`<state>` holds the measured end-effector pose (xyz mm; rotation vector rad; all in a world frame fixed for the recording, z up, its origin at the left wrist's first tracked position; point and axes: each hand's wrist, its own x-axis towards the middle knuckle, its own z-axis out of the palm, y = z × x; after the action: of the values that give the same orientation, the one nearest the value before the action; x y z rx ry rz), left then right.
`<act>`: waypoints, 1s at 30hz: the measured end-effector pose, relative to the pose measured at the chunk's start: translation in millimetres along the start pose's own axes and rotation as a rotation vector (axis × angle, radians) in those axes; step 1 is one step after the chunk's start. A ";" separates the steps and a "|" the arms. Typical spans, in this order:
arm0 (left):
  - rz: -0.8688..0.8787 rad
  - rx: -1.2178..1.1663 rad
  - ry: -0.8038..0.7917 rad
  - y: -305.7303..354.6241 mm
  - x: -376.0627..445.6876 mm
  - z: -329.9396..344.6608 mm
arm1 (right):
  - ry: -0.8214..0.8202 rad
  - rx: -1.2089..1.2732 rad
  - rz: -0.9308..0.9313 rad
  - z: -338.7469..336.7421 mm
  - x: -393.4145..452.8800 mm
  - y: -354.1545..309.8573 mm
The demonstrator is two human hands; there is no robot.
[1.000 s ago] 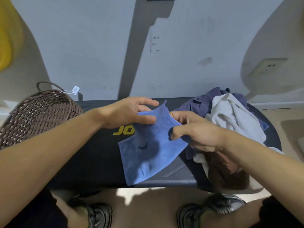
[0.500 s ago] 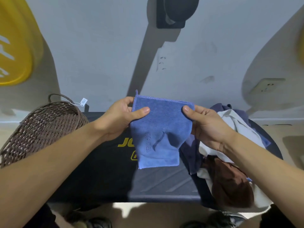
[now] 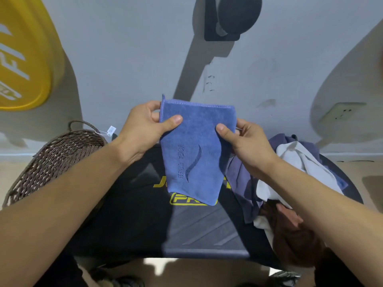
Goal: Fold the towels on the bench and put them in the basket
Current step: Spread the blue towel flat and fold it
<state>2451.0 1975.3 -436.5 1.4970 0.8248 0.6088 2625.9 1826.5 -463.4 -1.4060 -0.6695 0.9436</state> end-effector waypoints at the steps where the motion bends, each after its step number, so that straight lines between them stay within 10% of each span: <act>1: 0.014 0.006 0.027 3.3 2.9 -1.3 | 0.008 0.000 -0.033 3.6 1.9 -4.1; 10: 0.259 0.097 0.031 19.8 -16.5 -26.3 | -0.048 -0.113 -0.271 10.2 1.8 -23.8; 20: -0.058 0.578 -0.634 -77.1 -94.2 -38.4 | -0.576 -0.614 -0.002 -3.6 -71.1 75.0; 30: -0.205 0.730 -0.804 -147.3 -145.4 -24.3 | -0.758 -0.766 0.263 -11.3 -109.5 125.8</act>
<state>2323.6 1872.9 -565.6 2.0493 0.5523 -0.5098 2562.6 1717.1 -572.8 -1.8169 -1.5571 1.5519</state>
